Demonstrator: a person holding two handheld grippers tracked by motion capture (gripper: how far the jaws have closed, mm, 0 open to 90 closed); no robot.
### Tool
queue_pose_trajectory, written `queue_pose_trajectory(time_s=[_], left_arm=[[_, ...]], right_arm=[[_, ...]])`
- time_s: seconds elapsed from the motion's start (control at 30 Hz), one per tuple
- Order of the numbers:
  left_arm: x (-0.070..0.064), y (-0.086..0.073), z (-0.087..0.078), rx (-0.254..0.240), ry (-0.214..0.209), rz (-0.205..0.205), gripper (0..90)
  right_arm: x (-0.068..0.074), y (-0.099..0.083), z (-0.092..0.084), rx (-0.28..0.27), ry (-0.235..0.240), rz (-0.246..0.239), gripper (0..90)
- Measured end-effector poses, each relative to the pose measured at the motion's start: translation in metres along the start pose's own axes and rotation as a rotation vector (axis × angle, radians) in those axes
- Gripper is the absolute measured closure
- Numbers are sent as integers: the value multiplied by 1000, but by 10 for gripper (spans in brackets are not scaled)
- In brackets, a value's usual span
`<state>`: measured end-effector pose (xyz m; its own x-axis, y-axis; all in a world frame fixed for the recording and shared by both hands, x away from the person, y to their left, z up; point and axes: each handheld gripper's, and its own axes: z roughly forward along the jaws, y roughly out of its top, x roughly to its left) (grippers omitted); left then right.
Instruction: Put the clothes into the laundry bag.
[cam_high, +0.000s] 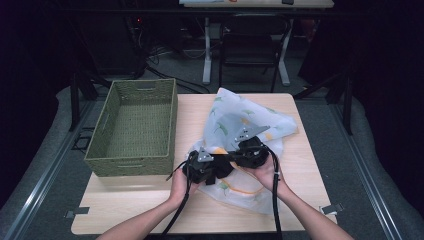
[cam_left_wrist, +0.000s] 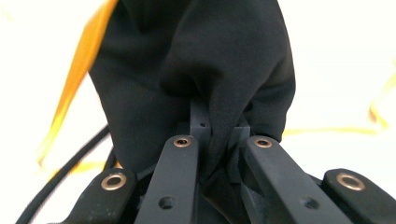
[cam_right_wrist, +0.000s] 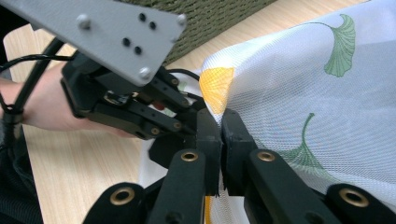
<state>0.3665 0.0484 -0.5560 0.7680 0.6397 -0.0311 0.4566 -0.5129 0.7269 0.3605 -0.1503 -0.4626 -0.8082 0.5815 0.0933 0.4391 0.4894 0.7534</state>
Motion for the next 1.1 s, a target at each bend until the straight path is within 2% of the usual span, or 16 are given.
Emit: queue_pose_trajectory(time_s=[0.07,0.1,0.27,0.37,0.47,0.57,0.63,0.73,0.83,0.9,0.93,0.97,1.0,1.03,1.07,1.1], left_arm=[[0,3,1,-6,2,0,867],[2,8,4,-34,5,-12,867],[5,17,8,-99,23,-43,866],[7,23,9,-158,43,-66,867],[7,28,7,-196,58,-67,867],[5,33,4,-256,75,-72,867],[4,34,6,-283,74,-86,867],[1,29,16,-276,67,-88,864],[-3,19,32,-243,56,-102,861],[-4,16,39,-208,51,-83,846],[-3,15,41,-197,41,-81,821],[-3,15,42,-174,32,-82,753],[-2,15,41,-161,22,-72,753],[-1,16,41,-133,20,-56,696],[0,17,39,-120,11,-50,587],[1,17,36,-103,11,-33,587]], right_arm=[[0,0,0,0,1,0,879],[1,0,-1,-2,4,2,878],[0,1,-3,-21,9,6,879],[-1,0,-4,-29,12,18,879],[-2,0,-5,-39,12,21,879],[-2,1,-8,-56,20,35,880],[-3,1,-8,-60,21,37,879],[-5,-1,-9,-62,33,62,880],[-8,-4,-4,-27,38,94,880],[-12,-7,0,8,34,109,879],[-12,-8,1,18,29,105,879],[-13,-10,5,48,35,113,878],[-13,-10,5,48,35,113,878],[-13,-11,6,60,29,105,878],[-13,-11,7,72,29,100,877],[-13,-11,7,72,29,100,877]])
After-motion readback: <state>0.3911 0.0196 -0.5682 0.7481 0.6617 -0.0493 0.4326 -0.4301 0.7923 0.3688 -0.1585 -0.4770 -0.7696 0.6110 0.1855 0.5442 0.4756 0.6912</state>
